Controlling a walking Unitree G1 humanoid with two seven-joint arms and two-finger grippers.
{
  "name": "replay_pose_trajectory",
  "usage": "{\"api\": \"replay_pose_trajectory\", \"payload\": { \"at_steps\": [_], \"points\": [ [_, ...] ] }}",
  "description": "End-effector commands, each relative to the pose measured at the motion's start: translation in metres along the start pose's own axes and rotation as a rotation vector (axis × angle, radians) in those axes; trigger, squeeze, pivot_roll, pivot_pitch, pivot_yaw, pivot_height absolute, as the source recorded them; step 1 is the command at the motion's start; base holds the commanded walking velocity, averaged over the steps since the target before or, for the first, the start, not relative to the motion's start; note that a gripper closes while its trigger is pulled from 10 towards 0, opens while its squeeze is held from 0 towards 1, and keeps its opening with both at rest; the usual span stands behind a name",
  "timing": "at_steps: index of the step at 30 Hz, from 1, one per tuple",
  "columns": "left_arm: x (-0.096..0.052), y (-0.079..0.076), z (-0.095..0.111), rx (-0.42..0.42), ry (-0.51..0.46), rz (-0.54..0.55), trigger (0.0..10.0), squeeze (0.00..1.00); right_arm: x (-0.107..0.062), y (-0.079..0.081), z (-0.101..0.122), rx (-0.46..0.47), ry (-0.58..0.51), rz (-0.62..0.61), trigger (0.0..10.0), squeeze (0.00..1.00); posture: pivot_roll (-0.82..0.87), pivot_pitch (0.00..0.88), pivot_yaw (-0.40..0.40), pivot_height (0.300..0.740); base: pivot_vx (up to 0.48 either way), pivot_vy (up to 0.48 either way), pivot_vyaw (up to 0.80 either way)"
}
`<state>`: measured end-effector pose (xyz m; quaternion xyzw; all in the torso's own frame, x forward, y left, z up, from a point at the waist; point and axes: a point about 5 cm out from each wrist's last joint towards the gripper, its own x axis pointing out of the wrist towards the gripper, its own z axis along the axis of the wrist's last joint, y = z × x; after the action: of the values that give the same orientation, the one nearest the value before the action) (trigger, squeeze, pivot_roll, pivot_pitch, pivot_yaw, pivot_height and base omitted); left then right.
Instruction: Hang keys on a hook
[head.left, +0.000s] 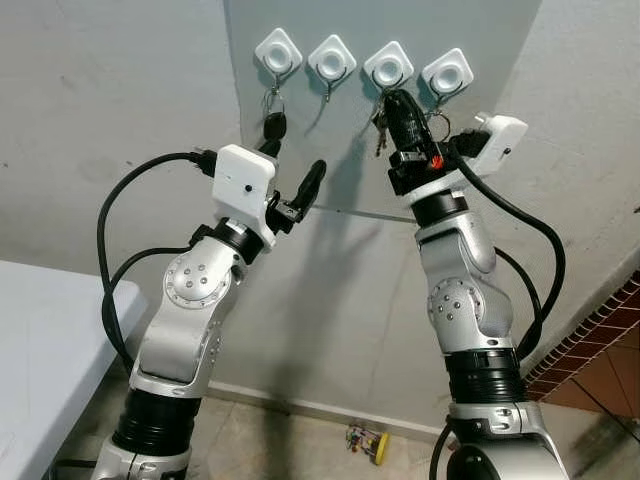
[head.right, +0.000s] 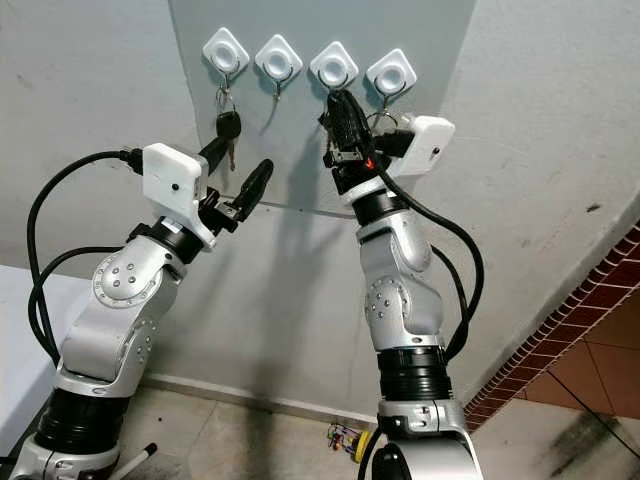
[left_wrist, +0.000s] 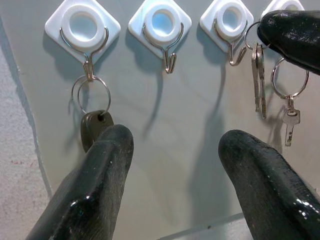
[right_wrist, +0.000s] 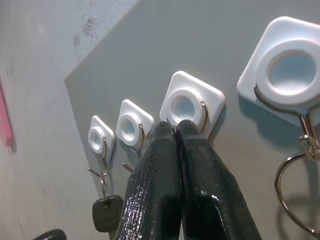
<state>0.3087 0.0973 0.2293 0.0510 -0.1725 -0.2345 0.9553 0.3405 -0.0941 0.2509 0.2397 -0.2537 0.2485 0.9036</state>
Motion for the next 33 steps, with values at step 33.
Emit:
{"api": "replay_pose_trajectory", "payload": {
  "at_steps": [33],
  "points": [
    [-0.0013,0.0037,0.0077,-0.008,-0.014,0.028,10.0,0.00,0.0056,-0.0062,-0.0003,0.274,-0.017,-0.094,10.0,0.00,-0.05,0.000,-0.037,0.724,0.000,0.000,0.00]
  ]
}}
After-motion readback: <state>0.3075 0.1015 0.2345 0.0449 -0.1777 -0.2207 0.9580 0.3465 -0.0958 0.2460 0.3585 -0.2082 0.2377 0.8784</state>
